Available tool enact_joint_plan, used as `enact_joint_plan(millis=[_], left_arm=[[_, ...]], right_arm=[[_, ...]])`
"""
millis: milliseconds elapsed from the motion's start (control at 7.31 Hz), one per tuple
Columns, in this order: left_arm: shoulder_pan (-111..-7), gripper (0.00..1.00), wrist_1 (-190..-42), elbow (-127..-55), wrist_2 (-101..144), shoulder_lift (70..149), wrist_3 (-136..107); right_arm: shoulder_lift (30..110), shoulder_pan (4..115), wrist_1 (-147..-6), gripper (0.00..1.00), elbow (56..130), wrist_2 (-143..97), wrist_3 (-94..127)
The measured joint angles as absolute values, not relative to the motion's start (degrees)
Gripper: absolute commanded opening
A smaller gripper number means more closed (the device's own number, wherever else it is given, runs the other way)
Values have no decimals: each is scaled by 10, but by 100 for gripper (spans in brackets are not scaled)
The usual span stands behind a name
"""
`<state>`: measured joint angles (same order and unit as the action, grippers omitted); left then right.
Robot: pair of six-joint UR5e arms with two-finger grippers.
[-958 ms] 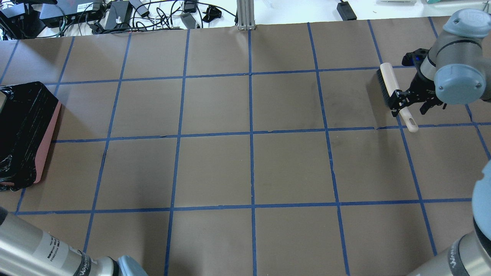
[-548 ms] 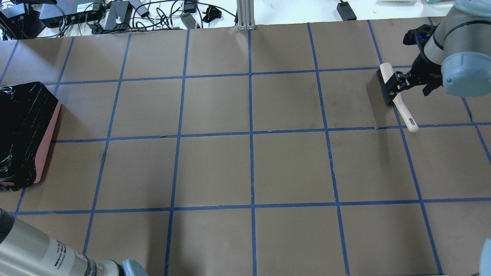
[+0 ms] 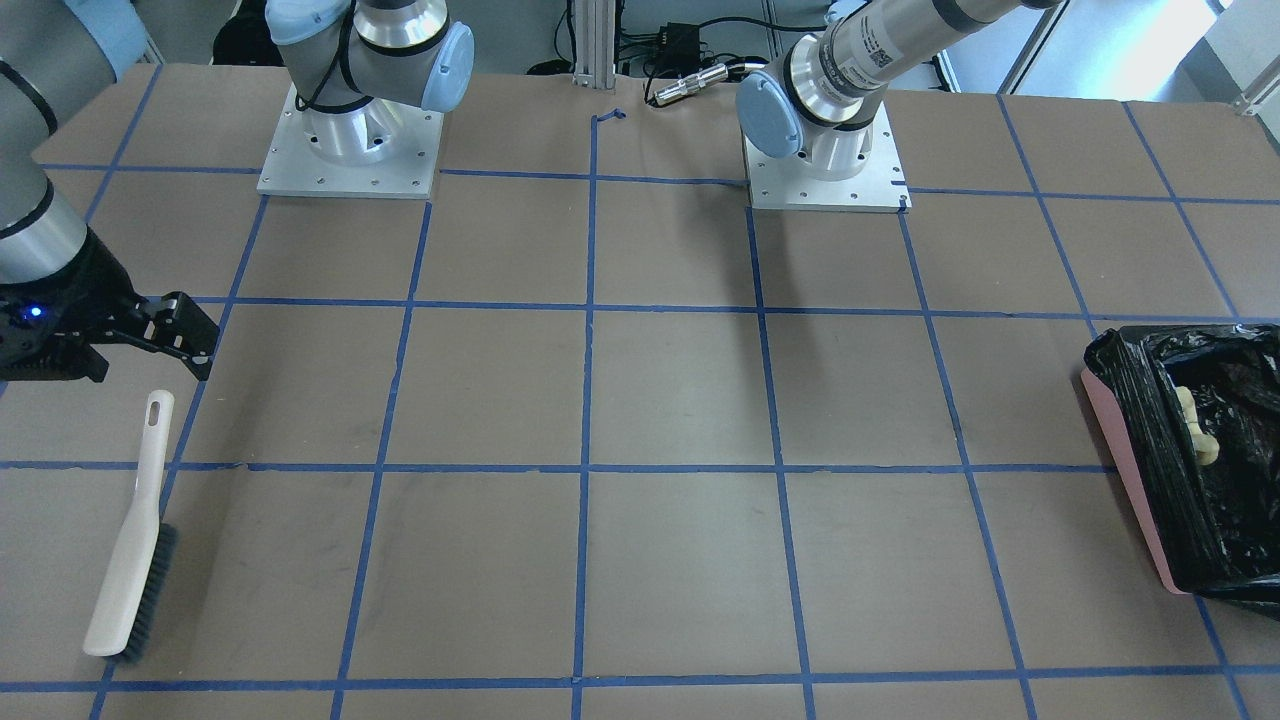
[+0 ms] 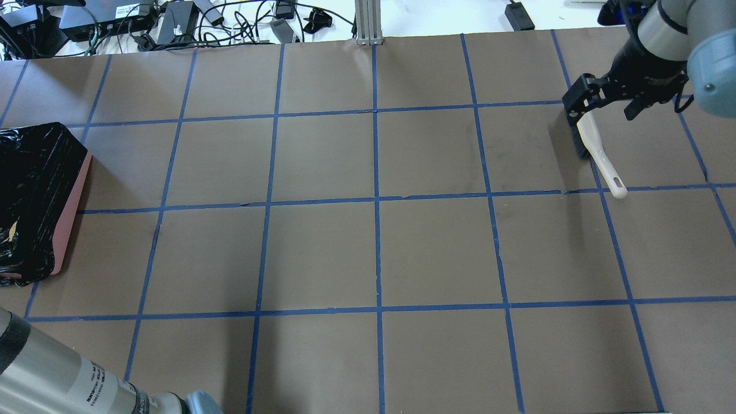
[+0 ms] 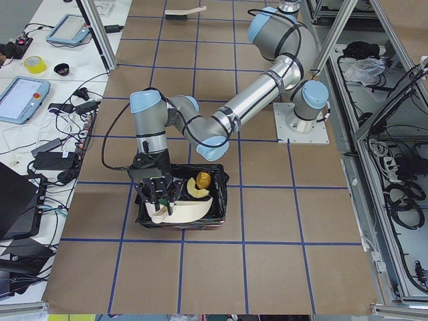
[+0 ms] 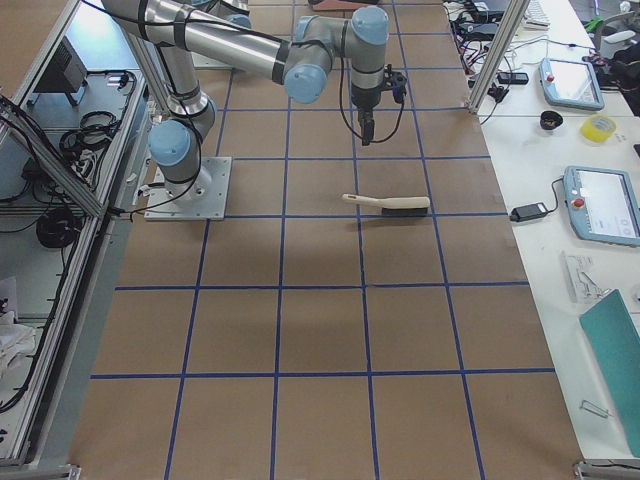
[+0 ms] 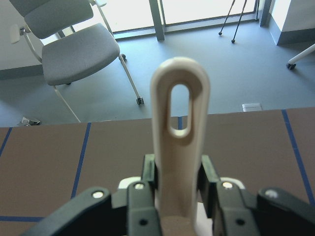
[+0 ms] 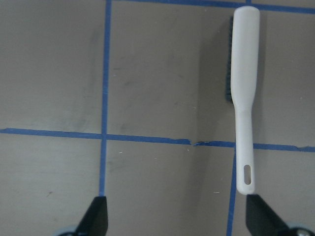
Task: Sweep and dump trash into bin
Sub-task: 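Release the brush and raise the right gripper away from it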
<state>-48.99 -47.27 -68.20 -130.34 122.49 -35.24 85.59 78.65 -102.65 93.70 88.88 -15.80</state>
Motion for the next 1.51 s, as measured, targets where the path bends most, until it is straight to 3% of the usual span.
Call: enact_joint_plan(millis=[274, 1506], left_arm=[[-500, 0, -459, -693, -1318, 1222, -353], [-542, 0, -391, -751, -1443, 1219, -354]], right_arm=[[847, 842, -961, 100, 875, 887, -102], [862, 868, -940, 100, 815, 901, 31]])
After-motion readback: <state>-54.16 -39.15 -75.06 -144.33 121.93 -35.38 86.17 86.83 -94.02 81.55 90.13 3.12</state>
